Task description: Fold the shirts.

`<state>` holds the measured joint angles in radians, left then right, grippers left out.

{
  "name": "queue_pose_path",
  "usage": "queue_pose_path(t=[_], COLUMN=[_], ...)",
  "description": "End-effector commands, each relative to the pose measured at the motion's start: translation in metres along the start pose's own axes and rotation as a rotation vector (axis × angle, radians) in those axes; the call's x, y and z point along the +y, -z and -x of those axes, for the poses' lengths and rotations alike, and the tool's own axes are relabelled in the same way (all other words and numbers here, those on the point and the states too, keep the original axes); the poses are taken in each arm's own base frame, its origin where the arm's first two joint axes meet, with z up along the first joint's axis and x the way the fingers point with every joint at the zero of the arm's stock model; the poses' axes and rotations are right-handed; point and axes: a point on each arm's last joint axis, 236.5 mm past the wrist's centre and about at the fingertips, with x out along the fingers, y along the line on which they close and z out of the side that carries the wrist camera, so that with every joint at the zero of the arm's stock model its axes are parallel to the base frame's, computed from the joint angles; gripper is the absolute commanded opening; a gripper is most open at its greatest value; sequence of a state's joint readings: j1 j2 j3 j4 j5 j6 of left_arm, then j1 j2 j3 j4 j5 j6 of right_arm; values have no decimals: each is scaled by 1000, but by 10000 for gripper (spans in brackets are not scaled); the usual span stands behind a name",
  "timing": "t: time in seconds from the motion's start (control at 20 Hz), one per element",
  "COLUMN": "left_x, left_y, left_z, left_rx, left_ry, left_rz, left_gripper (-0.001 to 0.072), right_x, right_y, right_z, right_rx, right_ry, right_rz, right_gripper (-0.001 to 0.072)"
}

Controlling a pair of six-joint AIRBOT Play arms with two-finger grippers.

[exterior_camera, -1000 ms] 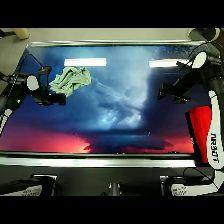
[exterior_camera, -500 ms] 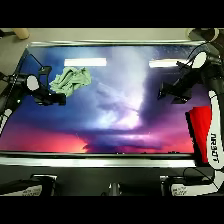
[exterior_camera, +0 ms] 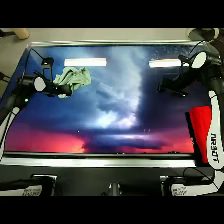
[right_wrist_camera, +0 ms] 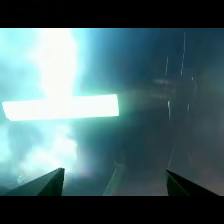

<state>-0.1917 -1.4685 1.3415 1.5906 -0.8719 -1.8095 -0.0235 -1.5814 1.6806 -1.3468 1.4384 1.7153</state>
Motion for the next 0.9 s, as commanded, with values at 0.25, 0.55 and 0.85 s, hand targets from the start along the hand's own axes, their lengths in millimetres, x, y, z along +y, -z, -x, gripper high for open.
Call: queue_pose_path(t=[0.25,0.55,0.85], left_x=[37,47,38], left_y=[-19,-5,-12], left_z=[-74,-139,-133], left_rx=[60,274,268], left_ry=[-41,2,33], left_rz=[68,101,96], left_gripper=[720,720,30], right_x=[3,2,0], right_y=[-20,-10,4], right_z=[0,0,0], right_rx=[-85,-43,18], right_ry=[-12,-7,0], right_rz=[18,18,18], right_gripper=[668,668,666])
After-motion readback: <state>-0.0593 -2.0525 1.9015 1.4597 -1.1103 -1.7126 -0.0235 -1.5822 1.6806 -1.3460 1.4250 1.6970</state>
